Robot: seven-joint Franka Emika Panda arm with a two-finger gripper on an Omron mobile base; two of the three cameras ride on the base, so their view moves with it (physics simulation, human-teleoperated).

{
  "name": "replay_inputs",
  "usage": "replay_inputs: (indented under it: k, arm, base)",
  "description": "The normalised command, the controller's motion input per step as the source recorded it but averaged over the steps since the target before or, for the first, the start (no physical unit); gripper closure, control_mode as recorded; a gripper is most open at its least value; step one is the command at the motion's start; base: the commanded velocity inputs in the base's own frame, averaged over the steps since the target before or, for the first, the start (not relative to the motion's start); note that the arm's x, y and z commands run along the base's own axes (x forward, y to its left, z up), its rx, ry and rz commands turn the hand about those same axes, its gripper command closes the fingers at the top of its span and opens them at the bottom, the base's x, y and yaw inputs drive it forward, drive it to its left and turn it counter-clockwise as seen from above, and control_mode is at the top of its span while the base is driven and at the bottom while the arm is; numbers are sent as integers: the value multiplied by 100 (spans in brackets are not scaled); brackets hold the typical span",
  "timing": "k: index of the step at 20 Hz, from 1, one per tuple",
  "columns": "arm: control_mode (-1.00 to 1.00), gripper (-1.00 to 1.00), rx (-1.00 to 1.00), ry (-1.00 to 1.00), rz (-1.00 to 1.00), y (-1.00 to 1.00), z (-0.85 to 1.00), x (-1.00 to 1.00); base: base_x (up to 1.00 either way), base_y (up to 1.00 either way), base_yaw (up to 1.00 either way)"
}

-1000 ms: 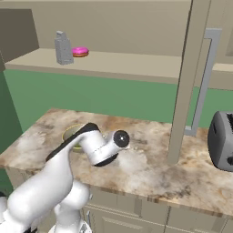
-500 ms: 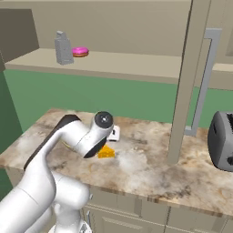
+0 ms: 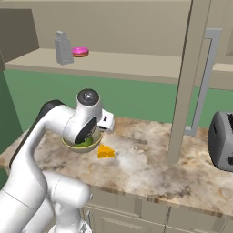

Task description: Pick the cheese from the fridge and the cheese grater from the cabinet and place them next to the salad bowl.

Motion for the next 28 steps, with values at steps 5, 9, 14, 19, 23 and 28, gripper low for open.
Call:
replay_inputs:
  k: [5,9,14,19,23,28]
  arm:
    - [-100,-100,0,-16,-11,15,41,-39]
    - [-100,-100,0,-27,-4,18,39,-48]
    - [-100,-100,0,-37,0,18,44,-47]
    - [-100,-100,-4,-35,0,22,52,-7]
    - [-100,-100,-2,-14,0,13,68,-3]
    - [-100,-100,-4,-18,2,9,65,-9]
  base:
    - [0,0,0]
    - [0,0,0]
    - [0,0,0]
    - [0,0,0]
    - [0,0,0]
    - [0,0,0]
